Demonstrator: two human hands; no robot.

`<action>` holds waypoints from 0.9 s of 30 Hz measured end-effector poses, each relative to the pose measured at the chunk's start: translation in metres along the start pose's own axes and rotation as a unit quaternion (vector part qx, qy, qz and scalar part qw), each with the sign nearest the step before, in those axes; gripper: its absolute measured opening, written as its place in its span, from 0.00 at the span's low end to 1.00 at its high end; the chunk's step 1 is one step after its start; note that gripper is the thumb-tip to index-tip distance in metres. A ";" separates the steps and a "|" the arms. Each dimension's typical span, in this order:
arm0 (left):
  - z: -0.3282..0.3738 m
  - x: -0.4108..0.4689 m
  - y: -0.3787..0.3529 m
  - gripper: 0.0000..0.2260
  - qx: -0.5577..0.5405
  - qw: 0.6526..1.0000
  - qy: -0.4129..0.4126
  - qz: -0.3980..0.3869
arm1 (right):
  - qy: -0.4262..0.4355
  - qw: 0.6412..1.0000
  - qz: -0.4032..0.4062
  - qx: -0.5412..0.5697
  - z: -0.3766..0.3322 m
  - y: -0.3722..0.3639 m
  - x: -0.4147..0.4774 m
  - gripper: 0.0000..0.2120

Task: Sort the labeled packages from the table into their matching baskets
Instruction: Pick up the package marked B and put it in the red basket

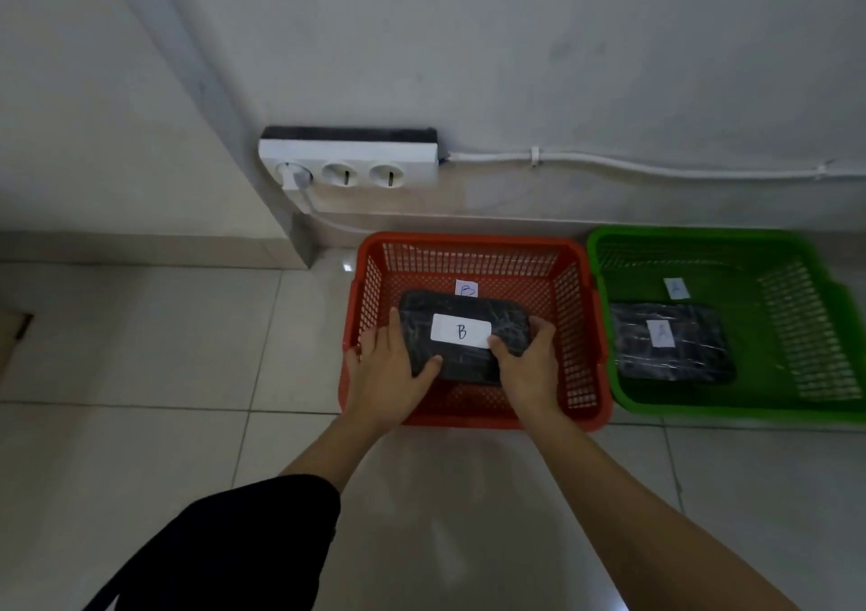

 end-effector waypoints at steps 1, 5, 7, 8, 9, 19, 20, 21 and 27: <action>-0.006 0.009 -0.011 0.40 -0.012 1.000 0.001 -0.009 | 0.002 1.000 -0.003 -0.001 0.009 -0.008 0.008 0.28; -0.021 0.027 -0.053 0.41 -0.091 0.994 0.017 -0.064 | -0.005 1.000 0.000 0.000 0.035 -0.026 0.025 0.29; -0.021 0.030 -0.060 0.40 -0.151 0.987 0.022 -0.057 | 0.002 1.000 0.005 -0.006 0.039 -0.030 0.027 0.30; -0.020 0.031 -0.061 0.39 -0.170 0.984 0.022 -0.049 | 0.007 1.000 0.000 -0.010 0.039 -0.032 0.028 0.31; -0.020 0.032 -0.062 0.39 -0.177 0.983 0.020 -0.044 | 0.008 1.000 -0.011 -0.014 0.040 -0.034 0.030 0.33; -0.007 0.031 -0.051 0.22 -0.172 0.984 -0.049 0.021 | 0.256 0.895 -0.037 -0.363 0.002 -0.078 0.003 0.31; -0.004 0.031 -0.050 0.19 -0.179 0.981 -0.066 0.018 | 0.247 0.893 -0.059 -0.371 0.007 -0.083 0.004 0.31; -0.003 0.030 -0.051 0.17 -0.180 0.981 -0.077 0.012 | 0.231 0.895 -0.074 -0.374 0.012 -0.085 0.007 0.31; 0.006 0.029 -0.061 0.17 -0.174 0.975 -0.124 -0.053 | 0.166 0.892 -0.094 -0.409 0.029 -0.075 0.025 0.47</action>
Point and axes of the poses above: each hand's wrist, its own x-axis towards the middle knuckle, its own y-axis out of the back of the hand, z = x × y, the point moved 9 cm from there along x, towards the middle knuckle, and after that the axes turned 7 degrees about -x, right-handed, at the moved point
